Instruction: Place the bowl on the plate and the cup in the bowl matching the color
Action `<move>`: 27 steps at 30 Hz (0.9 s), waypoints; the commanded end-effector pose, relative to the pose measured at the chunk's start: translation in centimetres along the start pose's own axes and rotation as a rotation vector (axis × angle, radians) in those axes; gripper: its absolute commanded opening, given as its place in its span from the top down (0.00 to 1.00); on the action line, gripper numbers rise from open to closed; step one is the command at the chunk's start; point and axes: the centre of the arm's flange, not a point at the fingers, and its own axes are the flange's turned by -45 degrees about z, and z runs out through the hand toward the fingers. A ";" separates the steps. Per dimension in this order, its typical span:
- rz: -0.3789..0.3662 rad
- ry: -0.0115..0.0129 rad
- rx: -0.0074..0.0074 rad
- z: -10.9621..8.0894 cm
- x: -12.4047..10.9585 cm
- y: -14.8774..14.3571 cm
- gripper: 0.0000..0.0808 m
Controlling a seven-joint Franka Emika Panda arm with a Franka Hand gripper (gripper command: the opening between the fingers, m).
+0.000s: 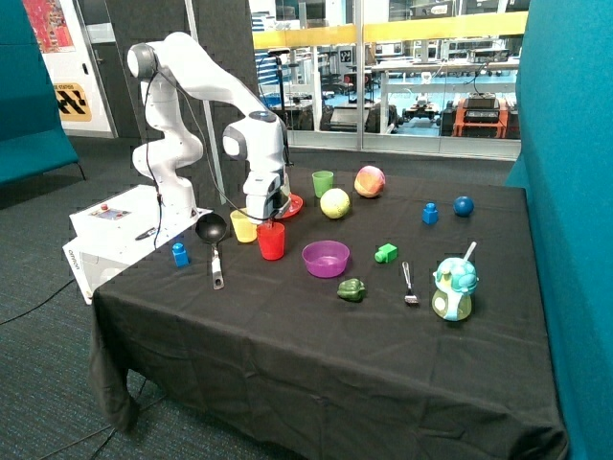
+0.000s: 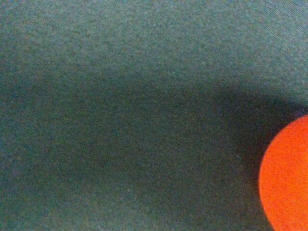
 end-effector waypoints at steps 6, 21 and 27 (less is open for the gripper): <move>-0.006 -0.0031 0.0005 0.5 1.0 0.1 0.64; -0.035 -0.0031 0.0006 1.4 1.9 -0.7 0.72; -0.041 -0.0031 0.0006 1.7 2.1 -1.2 0.98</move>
